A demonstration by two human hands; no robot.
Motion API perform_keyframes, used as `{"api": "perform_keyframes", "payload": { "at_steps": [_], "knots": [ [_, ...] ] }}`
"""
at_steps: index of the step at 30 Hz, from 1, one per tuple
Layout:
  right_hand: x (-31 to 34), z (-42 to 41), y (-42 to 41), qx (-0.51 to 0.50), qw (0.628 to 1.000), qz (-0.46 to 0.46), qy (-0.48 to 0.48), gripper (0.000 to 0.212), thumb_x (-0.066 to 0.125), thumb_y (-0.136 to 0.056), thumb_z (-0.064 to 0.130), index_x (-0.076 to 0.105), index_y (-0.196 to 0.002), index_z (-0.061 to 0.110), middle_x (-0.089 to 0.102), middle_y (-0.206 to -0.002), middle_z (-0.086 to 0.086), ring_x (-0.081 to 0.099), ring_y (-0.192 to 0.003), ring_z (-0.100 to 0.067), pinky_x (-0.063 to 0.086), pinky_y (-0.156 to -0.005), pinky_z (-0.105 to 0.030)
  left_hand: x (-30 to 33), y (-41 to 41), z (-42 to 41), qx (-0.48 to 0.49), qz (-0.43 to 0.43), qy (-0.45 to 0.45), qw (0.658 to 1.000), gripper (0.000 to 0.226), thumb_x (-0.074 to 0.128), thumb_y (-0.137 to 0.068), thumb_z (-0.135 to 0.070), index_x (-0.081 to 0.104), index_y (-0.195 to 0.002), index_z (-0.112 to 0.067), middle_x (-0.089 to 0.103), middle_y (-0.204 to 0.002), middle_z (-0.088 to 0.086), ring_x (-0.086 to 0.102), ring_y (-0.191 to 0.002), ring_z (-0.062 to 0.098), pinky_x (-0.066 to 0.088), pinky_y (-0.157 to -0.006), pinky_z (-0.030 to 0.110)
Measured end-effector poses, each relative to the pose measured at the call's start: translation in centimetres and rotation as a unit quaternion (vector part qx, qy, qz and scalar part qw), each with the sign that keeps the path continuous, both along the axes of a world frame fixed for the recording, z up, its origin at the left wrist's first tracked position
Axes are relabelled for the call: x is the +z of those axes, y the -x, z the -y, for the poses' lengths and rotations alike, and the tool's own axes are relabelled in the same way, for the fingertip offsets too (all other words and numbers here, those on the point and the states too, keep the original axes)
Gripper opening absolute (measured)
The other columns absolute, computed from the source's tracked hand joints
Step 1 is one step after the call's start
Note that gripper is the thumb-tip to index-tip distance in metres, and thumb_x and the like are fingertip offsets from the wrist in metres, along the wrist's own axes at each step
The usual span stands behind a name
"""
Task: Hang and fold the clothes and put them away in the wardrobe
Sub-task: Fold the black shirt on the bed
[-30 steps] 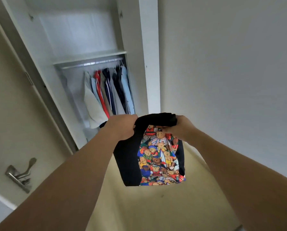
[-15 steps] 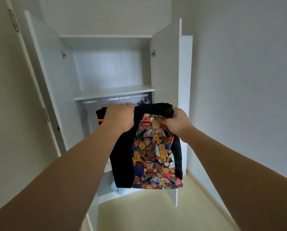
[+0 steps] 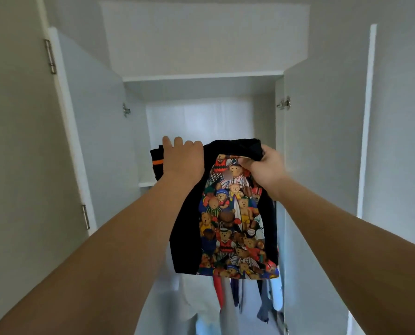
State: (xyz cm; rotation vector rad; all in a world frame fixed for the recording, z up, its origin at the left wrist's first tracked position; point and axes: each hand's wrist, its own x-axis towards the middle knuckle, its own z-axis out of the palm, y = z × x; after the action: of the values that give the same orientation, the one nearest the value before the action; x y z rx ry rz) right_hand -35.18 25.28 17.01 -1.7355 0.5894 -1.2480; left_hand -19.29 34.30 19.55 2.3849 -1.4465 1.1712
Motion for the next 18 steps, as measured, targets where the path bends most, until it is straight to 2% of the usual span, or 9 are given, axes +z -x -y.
{"api": "perform_keyframes", "payload": {
  "at_steps": [3,8,14,18],
  "knots": [
    [0.5,5.4,-6.5,0.042,0.999,0.029,0.002,0.022,0.07,-0.083,0.011,0.064,-0.086,0.032,0.072,-0.095,-0.002,0.069,-0.089,-0.023,0.057,-0.083,-0.044,0.6,-6.0,4.2,0.033,0.033,-0.002,0.999,0.027,0.05,-0.087,-0.017,0.052,-0.113,-0.008,0.06,-0.111,0.009,0.05,-0.113,0.033,0.027,-0.107,0.051],
    [2.3,13.4,-16.4,0.114,0.99,0.076,-0.026,0.019,0.071,-0.082,0.007,0.067,-0.099,0.014,0.072,-0.097,-0.01,0.069,-0.091,-0.026,0.056,-0.084,-0.047,2.7,-14.2,11.2,0.108,0.047,0.015,0.993,0.031,0.052,-0.087,-0.02,0.05,-0.117,-0.01,0.059,-0.115,0.008,0.05,-0.114,0.031,0.03,-0.104,0.049],
    [5.6,21.6,-26.3,0.174,0.977,0.112,-0.056,0.017,0.07,-0.082,0.005,0.065,-0.092,0.019,0.07,-0.101,-0.013,0.068,-0.095,-0.029,0.055,-0.087,-0.047,7.1,-23.3,18.8,0.146,0.054,0.004,0.988,0.034,0.049,-0.088,-0.018,0.049,-0.121,-0.01,0.058,-0.12,0.009,0.048,-0.117,0.032,0.028,-0.105,0.049],
    [7.2,26.2,-32.1,0.2,0.966,0.134,-0.091,0.017,0.069,-0.082,0.003,0.063,-0.091,0.016,0.069,-0.1,-0.014,0.069,-0.091,-0.03,0.058,-0.08,-0.045,9.0,-28.8,23.4,0.157,0.085,0.012,0.984,0.03,0.049,-0.088,-0.018,0.052,-0.117,-0.01,0.06,-0.117,0.01,0.049,-0.114,0.032,0.03,-0.102,0.048]
  ]
}}
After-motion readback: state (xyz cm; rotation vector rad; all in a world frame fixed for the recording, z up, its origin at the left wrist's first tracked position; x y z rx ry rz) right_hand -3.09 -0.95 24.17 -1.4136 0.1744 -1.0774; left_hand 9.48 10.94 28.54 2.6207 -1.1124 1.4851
